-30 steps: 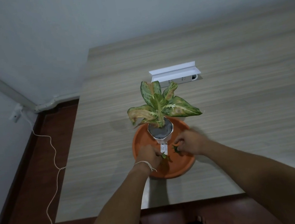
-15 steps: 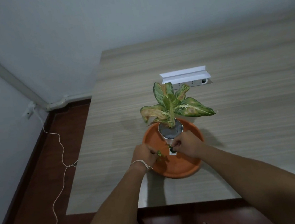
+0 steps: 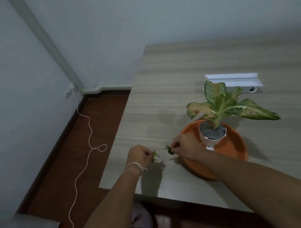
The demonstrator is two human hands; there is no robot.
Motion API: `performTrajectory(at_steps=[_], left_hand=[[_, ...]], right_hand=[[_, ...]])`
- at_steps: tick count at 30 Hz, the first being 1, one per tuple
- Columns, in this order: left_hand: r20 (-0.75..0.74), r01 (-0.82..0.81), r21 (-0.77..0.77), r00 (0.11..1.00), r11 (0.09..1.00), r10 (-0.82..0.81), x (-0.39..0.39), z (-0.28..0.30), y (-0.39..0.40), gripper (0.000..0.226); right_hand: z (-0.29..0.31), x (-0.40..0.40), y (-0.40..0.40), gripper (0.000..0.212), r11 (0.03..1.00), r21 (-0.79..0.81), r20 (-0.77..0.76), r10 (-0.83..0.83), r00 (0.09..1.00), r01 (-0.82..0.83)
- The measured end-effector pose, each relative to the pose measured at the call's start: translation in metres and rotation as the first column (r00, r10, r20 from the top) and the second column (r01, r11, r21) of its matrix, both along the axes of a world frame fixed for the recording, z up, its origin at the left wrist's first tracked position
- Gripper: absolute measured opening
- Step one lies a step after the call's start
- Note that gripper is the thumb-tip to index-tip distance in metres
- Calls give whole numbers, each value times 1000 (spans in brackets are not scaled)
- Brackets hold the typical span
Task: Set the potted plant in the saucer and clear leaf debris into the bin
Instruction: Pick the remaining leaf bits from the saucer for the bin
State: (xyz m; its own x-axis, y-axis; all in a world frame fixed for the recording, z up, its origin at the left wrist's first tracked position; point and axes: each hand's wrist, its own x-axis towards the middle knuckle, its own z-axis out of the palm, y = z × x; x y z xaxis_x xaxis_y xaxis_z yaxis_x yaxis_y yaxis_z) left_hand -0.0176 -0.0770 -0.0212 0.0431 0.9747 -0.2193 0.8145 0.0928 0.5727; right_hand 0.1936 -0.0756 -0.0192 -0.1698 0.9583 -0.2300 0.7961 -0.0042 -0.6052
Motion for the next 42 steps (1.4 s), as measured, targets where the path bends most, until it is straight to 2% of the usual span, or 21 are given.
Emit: performTrajectory(at_steps=[6, 11, 19, 25, 32, 38, 40, 42], left_hand=[[-52, -212, -21, 976, 977, 211, -118, 2, -40, 10], [-43, -436, -67, 900, 898, 434, -219, -2, -95, 7], [-38, -636, -146, 769, 758, 638, -305, -36, -173, 9], [22, -698, -207, 697, 685, 717, -301, -75, -193, 11], [74, -686, -278, 682, 672, 727, -282, -121, -189, 15], [60, -679, -344, 674, 649, 737, -272, -157, -191, 18], [55, -677, -357, 672, 643, 738, -272, -166, -191, 17], [48, -669, -370, 680, 645, 732, -271, -173, -189, 17]], right_hand=[[10, -119, 10, 9, 974, 42, -31, 225, 974, -224], [5, -228, -2, 10, 914, 40, -11, 404, 915, -403], [-28, -354, -46, 8, 757, 9, -8, 653, 757, -653], [-72, -370, -62, 9, 705, -79, 14, 708, 706, -705], [-125, -362, -65, 13, 715, -168, 5, 689, 724, -679], [-163, -349, -72, 15, 732, -222, 12, 663, 748, -645], [-172, -347, -72, 22, 739, -226, 9, 654, 757, -635], [-178, -347, -72, 38, 749, -223, -26, 635, 772, -624]])
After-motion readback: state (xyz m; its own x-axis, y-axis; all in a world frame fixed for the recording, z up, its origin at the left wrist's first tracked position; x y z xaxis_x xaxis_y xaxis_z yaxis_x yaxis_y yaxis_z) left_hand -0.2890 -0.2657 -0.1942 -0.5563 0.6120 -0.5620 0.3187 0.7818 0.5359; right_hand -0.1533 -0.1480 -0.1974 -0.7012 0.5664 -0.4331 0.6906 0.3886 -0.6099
